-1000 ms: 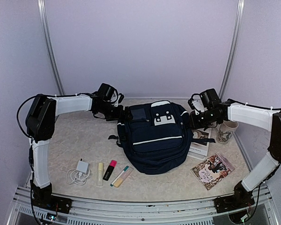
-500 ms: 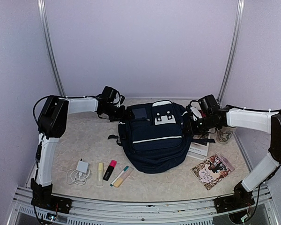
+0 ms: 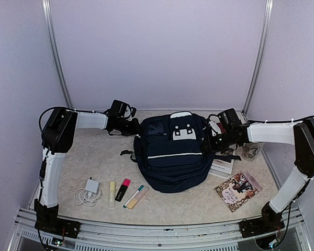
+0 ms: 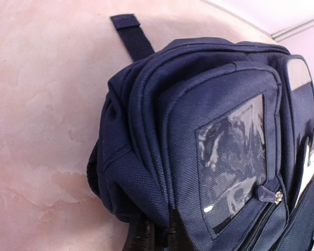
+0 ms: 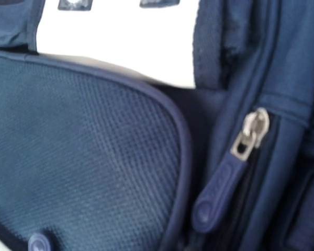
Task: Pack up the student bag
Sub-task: Move the student bag to the center of the board.
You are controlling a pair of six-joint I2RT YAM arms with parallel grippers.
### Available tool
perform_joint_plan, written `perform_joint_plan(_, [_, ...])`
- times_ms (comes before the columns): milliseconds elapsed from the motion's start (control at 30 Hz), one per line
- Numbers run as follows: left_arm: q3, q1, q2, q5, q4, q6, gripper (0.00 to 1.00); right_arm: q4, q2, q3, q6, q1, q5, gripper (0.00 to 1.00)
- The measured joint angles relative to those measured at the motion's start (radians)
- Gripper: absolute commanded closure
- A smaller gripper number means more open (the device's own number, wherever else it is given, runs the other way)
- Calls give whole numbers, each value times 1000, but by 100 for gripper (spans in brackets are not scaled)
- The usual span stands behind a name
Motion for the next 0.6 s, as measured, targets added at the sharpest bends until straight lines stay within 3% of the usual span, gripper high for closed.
perform_joint_plan(333, [-317,10,-218,-61,90,-39,100,55,81,83,-6,0,-76,79])
perform_joint_plan(367, [-353,12,-248,-77,87,-42,86,58,81,97,-10,0,-80,79])
perform_joint_plan(433, [-414,12,-300,-103,86,-46,40,61,80,120,-15,1,-79,78])
perform_joint_plan(467, [-447,12,-327,-118,86,-50,26,60,78,130,-19,1,-74,78])
perform_joint_plan(533, [-502,12,-379,-139,86,-51,16,58,71,142,-29,1,-56,77])
perform_joint_plan(600, [-520,12,-414,-161,86,-51,13,52,61,144,-37,1,-39,77])
